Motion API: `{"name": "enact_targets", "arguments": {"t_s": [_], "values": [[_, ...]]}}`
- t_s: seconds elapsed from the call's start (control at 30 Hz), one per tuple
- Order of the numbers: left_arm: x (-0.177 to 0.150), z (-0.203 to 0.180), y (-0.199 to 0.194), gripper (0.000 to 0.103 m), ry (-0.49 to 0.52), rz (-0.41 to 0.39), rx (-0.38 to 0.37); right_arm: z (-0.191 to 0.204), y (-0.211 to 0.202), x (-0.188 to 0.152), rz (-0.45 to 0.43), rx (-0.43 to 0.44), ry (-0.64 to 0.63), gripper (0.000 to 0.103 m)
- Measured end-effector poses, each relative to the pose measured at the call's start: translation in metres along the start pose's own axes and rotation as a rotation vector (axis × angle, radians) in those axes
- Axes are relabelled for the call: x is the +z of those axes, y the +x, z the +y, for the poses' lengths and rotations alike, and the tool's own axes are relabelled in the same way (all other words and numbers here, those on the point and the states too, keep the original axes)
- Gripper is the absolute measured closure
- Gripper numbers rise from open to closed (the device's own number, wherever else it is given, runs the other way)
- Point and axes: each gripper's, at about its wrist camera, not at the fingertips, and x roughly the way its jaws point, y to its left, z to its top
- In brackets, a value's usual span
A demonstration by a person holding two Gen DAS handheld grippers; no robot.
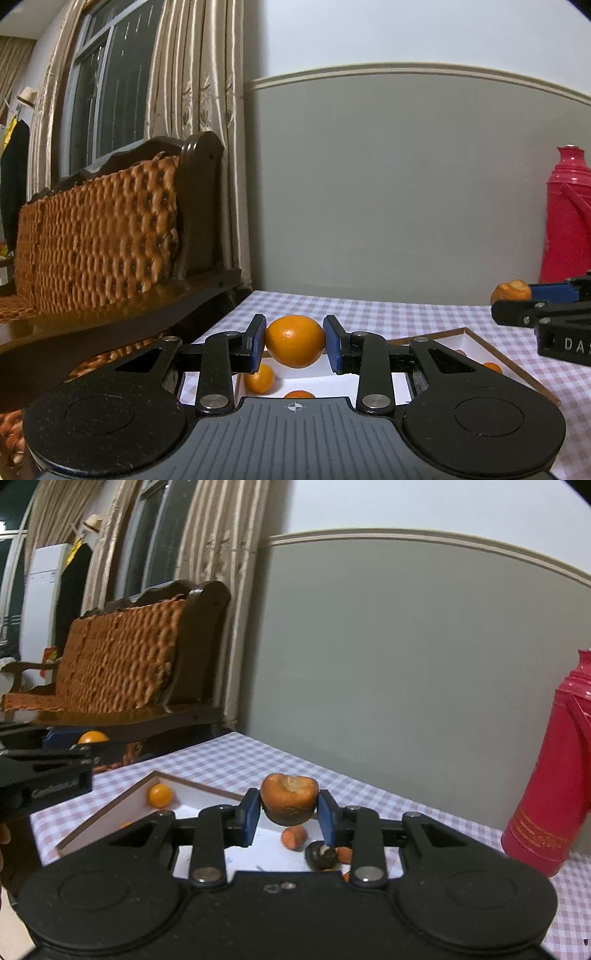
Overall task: Organize fruits
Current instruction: 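Carry the kumquat in the left tool and the nut in the right tool over the box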
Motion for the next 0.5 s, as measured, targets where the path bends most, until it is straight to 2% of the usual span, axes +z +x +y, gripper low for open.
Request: {"name": "enact_targets", "arguments": {"t_s": [0.5], "values": [[-0.003, -0.001, 0.045, 0.069, 0.004, 0.054, 0.004, -0.026, 0.043, 0.000, 0.039, -0.030, 0.032, 0.078]]}}
